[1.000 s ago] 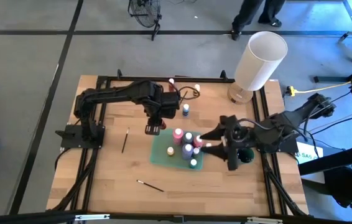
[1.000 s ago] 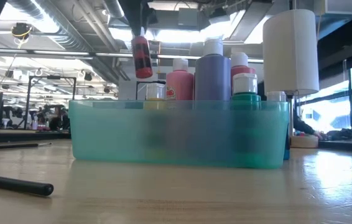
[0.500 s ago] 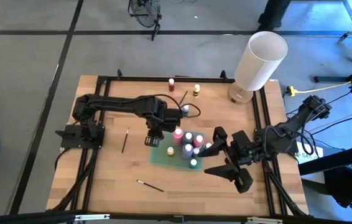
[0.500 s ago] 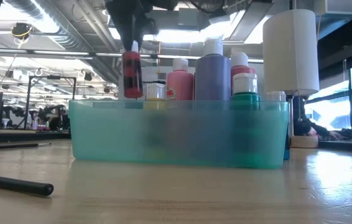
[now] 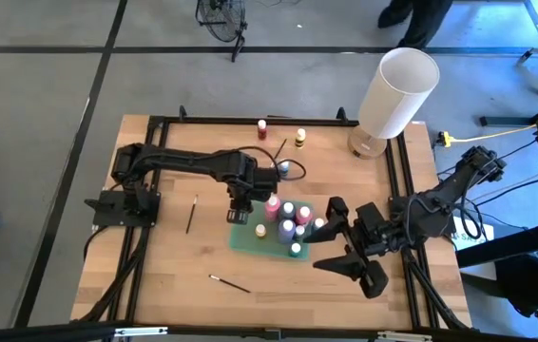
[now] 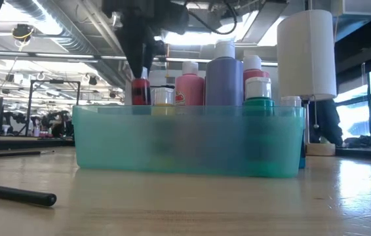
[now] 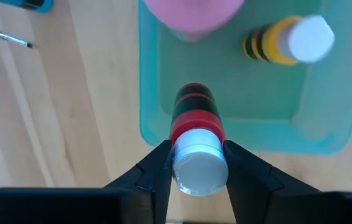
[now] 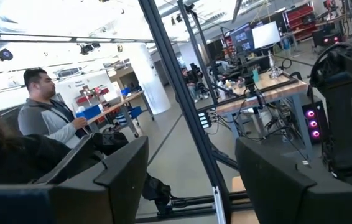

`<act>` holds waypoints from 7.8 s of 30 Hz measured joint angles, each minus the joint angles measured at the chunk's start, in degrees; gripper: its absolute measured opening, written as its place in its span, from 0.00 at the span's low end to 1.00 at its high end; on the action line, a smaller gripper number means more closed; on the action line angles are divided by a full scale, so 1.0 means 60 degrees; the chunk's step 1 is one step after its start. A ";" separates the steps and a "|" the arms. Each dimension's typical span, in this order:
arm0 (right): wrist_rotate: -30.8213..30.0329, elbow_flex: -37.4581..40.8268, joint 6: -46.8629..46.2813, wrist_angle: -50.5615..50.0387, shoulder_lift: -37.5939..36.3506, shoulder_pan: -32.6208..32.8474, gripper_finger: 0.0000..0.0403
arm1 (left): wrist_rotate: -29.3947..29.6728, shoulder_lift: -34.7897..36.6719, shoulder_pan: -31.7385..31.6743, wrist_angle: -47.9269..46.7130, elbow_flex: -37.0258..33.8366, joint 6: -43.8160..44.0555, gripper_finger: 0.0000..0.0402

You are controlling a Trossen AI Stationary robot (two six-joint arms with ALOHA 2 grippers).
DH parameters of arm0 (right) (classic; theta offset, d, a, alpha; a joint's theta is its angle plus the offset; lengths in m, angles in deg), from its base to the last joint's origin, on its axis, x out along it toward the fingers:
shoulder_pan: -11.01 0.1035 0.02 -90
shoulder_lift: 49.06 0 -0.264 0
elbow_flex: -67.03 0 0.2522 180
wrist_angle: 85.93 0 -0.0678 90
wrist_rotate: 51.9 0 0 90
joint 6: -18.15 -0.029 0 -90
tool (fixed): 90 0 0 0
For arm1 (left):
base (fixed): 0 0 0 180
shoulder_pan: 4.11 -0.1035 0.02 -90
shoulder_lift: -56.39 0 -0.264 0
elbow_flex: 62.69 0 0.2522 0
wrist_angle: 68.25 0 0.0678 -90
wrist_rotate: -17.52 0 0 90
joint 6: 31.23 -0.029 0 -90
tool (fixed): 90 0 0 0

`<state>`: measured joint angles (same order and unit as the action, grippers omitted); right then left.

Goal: Pick & Place Paint Supplies
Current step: Put the small red paint bottle into the light green bin, then put the black eyeshadow brush into the green cup

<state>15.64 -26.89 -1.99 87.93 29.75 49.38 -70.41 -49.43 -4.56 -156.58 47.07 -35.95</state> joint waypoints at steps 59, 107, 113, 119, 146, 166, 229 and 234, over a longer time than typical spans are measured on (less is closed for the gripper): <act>0.0350 0.0000 -0.0251 -0.0570 0.0033 0.0008 0.61 | -0.0113 -0.0765 -0.0510 0.1386 -0.1062 0.1165 0.31; 0.0524 0.0000 -0.0248 -0.0874 0.0033 0.0186 0.61 | 0.0035 -0.0820 -0.0532 -0.0927 0.0183 0.1740 0.49; 0.0758 0.0000 -0.0053 -0.0874 0.0033 0.0186 0.61 | 0.0047 -0.0805 -0.0529 -0.1771 0.0559 0.1862 0.49; 0.0758 0.0000 0.0006 -0.0874 0.0033 0.0184 0.61 | 0.0316 -0.0772 -0.0389 -0.2482 0.0789 0.1924 0.49; -0.1504 0.0000 -0.3255 -0.1890 0.0908 -0.0200 0.61 | 0.2176 0.1005 0.0390 -0.2574 0.0792 0.2474 0.49; -0.0633 0.0004 0.0851 0.1168 0.1399 -0.0547 0.50 | 0.2055 0.2284 0.0694 -0.2570 0.0294 0.3198 0.49; 0.4218 0.0000 0.3464 -0.6420 -0.2084 -0.4405 0.48 | 0.3638 0.3985 -0.4120 -0.2574 0.0286 0.4232 0.49; 0.4935 0.0000 0.3521 -0.6418 -0.2084 -0.5110 0.48 | 0.3388 0.3985 -0.4935 -0.2574 0.0286 0.3913 0.49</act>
<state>45.25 -26.89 19.14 49.42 17.24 18.72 -50.09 -25.52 -34.17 -172.03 48.79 -12.47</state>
